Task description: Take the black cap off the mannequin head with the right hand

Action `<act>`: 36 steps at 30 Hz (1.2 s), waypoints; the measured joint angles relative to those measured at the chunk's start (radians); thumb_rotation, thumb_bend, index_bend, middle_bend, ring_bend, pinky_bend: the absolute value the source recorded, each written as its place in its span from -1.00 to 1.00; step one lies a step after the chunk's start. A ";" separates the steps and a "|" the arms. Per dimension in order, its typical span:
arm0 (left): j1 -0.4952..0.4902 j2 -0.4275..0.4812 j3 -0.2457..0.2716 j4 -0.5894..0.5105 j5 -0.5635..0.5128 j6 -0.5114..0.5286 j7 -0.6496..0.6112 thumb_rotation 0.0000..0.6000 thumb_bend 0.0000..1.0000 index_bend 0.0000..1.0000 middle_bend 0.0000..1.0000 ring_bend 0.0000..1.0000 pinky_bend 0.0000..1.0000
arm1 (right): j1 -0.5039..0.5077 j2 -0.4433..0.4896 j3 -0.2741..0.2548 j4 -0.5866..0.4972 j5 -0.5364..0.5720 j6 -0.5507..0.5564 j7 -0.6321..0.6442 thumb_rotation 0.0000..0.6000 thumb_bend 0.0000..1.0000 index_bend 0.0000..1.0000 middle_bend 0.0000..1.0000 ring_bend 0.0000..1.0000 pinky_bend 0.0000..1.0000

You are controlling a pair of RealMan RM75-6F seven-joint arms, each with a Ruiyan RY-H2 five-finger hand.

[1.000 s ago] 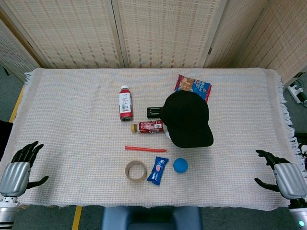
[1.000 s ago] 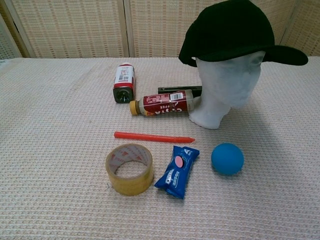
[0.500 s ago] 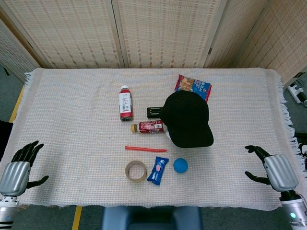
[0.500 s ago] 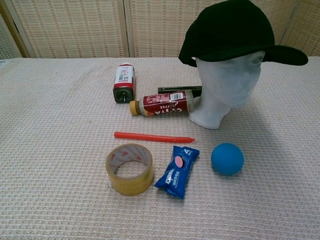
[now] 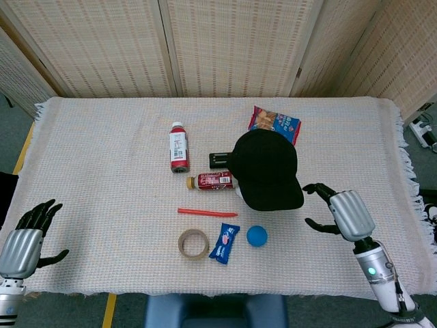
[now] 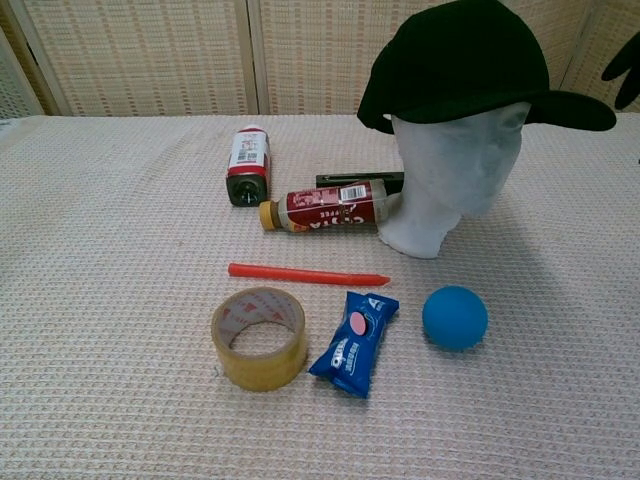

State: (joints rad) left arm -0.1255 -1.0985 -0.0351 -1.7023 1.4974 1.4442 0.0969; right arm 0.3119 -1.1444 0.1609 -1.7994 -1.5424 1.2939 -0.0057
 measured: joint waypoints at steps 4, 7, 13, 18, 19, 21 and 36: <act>-0.001 0.011 -0.001 -0.005 -0.010 -0.008 -0.005 1.00 -0.69 -0.70 -0.81 -0.79 -0.65 | 0.030 -0.053 0.028 0.003 0.025 -0.007 -0.034 1.00 -0.69 -0.33 -0.20 0.68 0.82; -0.004 0.013 -0.003 -0.005 -0.010 -0.009 -0.013 1.00 -0.69 -0.70 -0.81 -0.79 -0.65 | 0.051 -0.081 0.039 0.009 0.048 -0.017 -0.055 1.00 -0.68 -0.29 -0.18 0.68 0.82; -0.008 0.011 -0.004 -0.003 -0.009 -0.014 -0.015 1.00 -0.69 -0.70 -0.81 -0.79 -0.65 | 0.067 -0.136 0.055 0.036 0.071 -0.003 -0.076 1.00 -0.52 -0.10 -0.08 0.72 0.86; -0.008 0.010 -0.005 -0.001 -0.014 -0.014 -0.017 1.00 -0.69 -0.70 -0.81 -0.78 -0.65 | 0.077 -0.175 0.063 0.064 0.077 0.010 -0.078 1.00 -0.26 0.15 0.06 0.78 0.92; -0.006 0.010 -0.005 0.001 -0.016 -0.012 -0.018 1.00 -0.69 -0.69 -0.81 -0.79 -0.65 | 0.082 -0.192 0.065 0.078 0.078 0.012 -0.081 1.00 -0.22 0.19 0.09 0.79 0.94; -0.005 0.013 -0.005 0.002 -0.018 -0.012 -0.020 1.00 -0.69 -0.69 -0.81 -0.79 -0.65 | 0.089 -0.221 0.069 0.102 0.080 0.018 -0.083 1.00 -0.14 0.28 0.13 0.81 0.97; -0.010 0.021 -0.006 -0.007 -0.027 -0.023 -0.016 1.00 -0.69 -0.69 -0.81 -0.79 -0.65 | 0.118 -0.313 0.124 0.205 0.068 0.123 -0.047 1.00 0.34 0.69 0.38 0.95 1.00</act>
State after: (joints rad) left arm -0.1350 -1.0775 -0.0407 -1.7095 1.4707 1.4208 0.0807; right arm 0.4303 -1.4577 0.2848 -1.5948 -1.4749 1.4169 -0.0526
